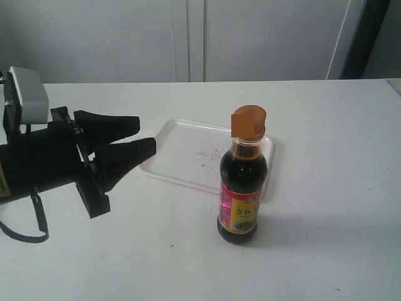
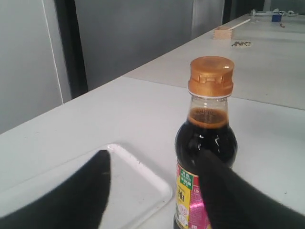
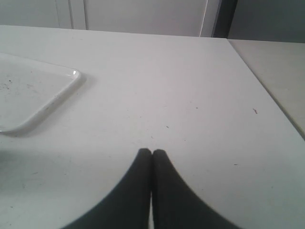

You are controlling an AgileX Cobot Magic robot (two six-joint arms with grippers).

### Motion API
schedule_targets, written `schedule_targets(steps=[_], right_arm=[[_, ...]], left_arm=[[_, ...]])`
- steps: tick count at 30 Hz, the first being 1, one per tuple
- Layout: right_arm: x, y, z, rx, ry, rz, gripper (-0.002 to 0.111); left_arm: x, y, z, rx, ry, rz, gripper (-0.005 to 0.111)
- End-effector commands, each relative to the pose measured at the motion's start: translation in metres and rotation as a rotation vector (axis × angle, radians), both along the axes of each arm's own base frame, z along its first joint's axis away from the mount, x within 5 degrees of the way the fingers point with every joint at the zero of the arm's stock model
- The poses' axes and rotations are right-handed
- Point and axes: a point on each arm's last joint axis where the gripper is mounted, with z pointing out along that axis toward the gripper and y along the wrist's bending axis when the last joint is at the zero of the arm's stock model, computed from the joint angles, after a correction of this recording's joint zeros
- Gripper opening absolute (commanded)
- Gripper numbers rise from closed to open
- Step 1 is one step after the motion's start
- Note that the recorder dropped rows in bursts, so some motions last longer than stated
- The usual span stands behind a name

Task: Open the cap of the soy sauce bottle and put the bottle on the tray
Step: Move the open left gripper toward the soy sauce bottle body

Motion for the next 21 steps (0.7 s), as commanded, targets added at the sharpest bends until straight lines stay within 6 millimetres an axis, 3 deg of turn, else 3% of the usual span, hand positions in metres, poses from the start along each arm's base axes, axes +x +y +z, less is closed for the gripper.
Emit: schedule_targets(steps=[1,5,12,21], right_arm=[[0.000,0.000,0.000,0.002,-0.004,-0.004,0.000],[0.000,0.000,0.000,0.002,-0.004,-0.004,0.000],[0.000,0.000,0.000,0.002,-0.004,-0.004,0.000],[0.000,0.000,0.000,0.002,-0.004,-0.004,0.000]], left_arm=[[0.000,-0.008,-0.005,0.014,0.012,-0.058,0.084],[-0.001,-0.018,-0.011,0.033,0.010,-0.098,0.097],[-0.001,-0.040,-0.014,0.042,-0.002,-0.169,0.098],[0.013,-0.052,-0.018,0.021,0.050,-0.168,0.098]])
